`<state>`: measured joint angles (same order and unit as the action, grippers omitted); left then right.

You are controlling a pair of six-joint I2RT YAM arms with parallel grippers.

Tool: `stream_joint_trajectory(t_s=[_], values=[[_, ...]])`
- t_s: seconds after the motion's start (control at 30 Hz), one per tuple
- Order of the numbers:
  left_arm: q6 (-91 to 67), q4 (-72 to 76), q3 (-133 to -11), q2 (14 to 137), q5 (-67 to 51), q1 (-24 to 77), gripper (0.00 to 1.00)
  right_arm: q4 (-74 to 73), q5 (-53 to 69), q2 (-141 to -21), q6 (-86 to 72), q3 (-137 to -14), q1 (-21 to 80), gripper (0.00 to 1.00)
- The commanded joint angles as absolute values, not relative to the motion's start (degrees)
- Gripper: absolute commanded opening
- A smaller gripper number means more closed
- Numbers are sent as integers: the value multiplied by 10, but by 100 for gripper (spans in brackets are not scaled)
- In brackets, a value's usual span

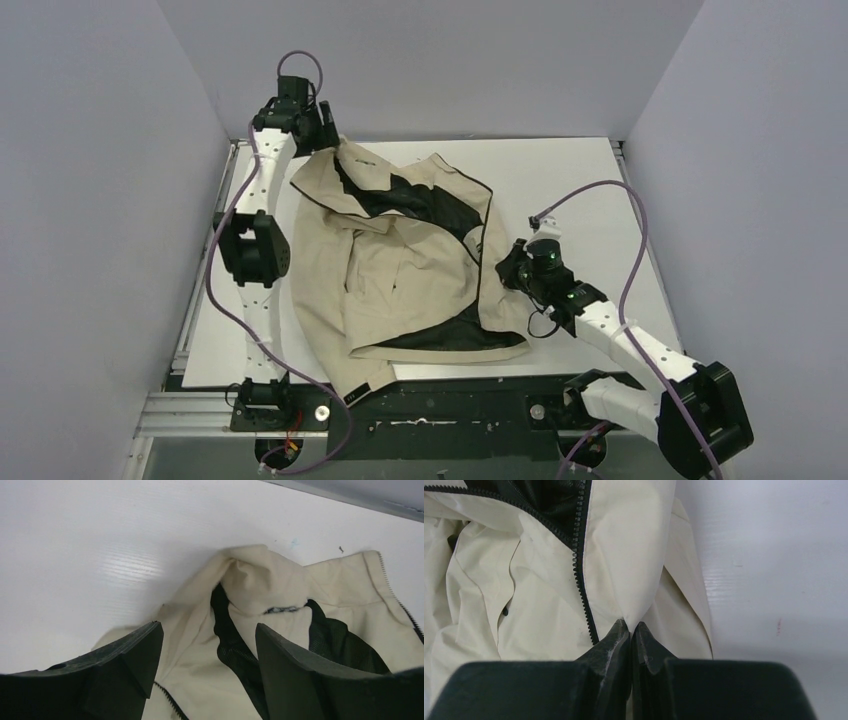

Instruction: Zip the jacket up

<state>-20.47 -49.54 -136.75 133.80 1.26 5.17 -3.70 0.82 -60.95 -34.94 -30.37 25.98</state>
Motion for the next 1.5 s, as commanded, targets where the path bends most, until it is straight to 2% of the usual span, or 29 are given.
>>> stream_joint_trajectory(t_s=[0.0,0.17,0.4,0.6,0.73,1.1,1.47], values=[[-205,-503,-1352,1198,83,93,68,-62,-73,-566,-318,-345,257,0],[-213,-458,-1197,1077,115,168,72,-93,-97,-530,-304,-356,248,0],[-282,-334,-928,908,73,268,78,-131,-140,-492,-290,-357,241,0],[-368,-245,-764,848,71,379,78,-138,-146,-476,-300,-341,237,0],[-412,-178,-681,836,70,417,78,-136,-142,-470,-306,-328,235,0],[-437,-66,-655,941,34,462,78,-128,-127,-468,-318,-311,234,0],[-450,-26,-703,1052,39,485,78,-123,-118,-466,-320,-300,233,0]])
